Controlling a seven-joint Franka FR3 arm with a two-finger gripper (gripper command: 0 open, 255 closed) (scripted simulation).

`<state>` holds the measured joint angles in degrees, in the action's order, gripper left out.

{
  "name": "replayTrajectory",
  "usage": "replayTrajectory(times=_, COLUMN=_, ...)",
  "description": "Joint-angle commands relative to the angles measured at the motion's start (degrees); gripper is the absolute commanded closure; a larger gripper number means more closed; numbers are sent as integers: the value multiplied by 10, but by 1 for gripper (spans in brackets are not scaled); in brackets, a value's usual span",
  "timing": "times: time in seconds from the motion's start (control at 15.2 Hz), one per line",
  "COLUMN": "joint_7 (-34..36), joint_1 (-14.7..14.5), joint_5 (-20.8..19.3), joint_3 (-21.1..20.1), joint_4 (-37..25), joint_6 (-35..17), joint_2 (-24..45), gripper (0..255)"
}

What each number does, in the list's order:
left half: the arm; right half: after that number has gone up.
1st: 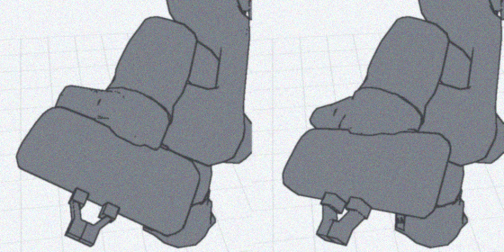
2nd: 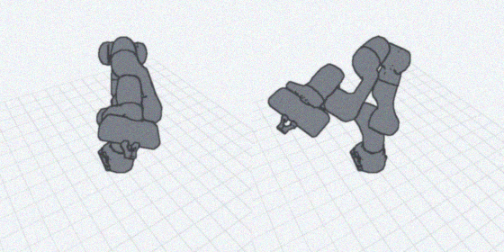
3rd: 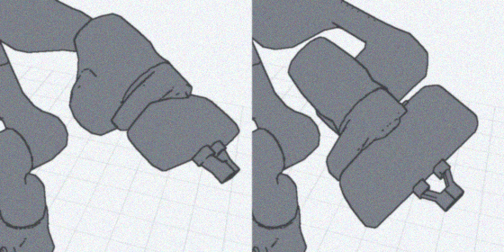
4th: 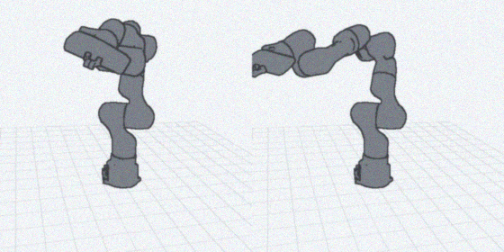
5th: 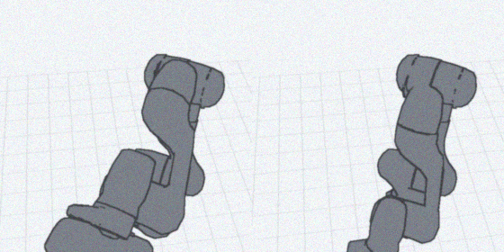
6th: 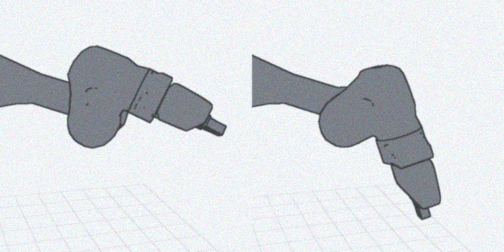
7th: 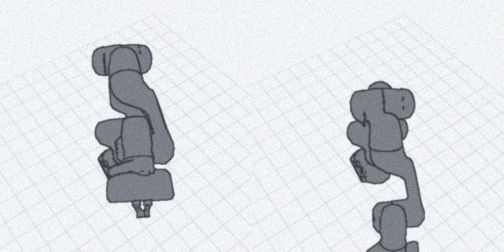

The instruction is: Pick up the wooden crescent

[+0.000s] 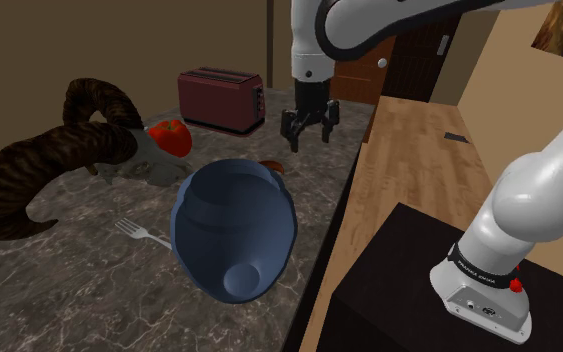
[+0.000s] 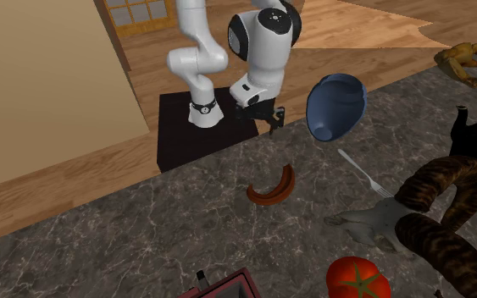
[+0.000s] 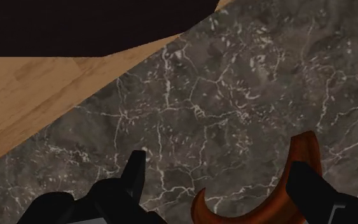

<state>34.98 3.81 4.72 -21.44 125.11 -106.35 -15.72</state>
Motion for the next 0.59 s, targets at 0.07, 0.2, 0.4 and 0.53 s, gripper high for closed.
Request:
replayTrajectory(times=0.07, joint_7=84, joint_1=8, joint_5=-18, joint_3=-23, joint_4=-40, joint_6=-22, joint_2=70, gripper=0)
replayTrajectory(times=0.2, joint_7=138, joint_1=10, joint_5=-35, joint_3=-34, joint_4=-74, joint_6=-32, joint_2=121, gripper=0)
replayTrajectory(times=0.4, joint_7=217, joint_1=6, joint_5=-66, joint_3=-41, joint_4=-130, joint_6=-40, joint_2=199, gripper=0)
replayTrajectory(times=0.53, joint_7=266, joint_1=-1, joint_5=-86, joint_3=-40, joint_4=-172, joint_6=-42, joint_2=250, gripper=0)
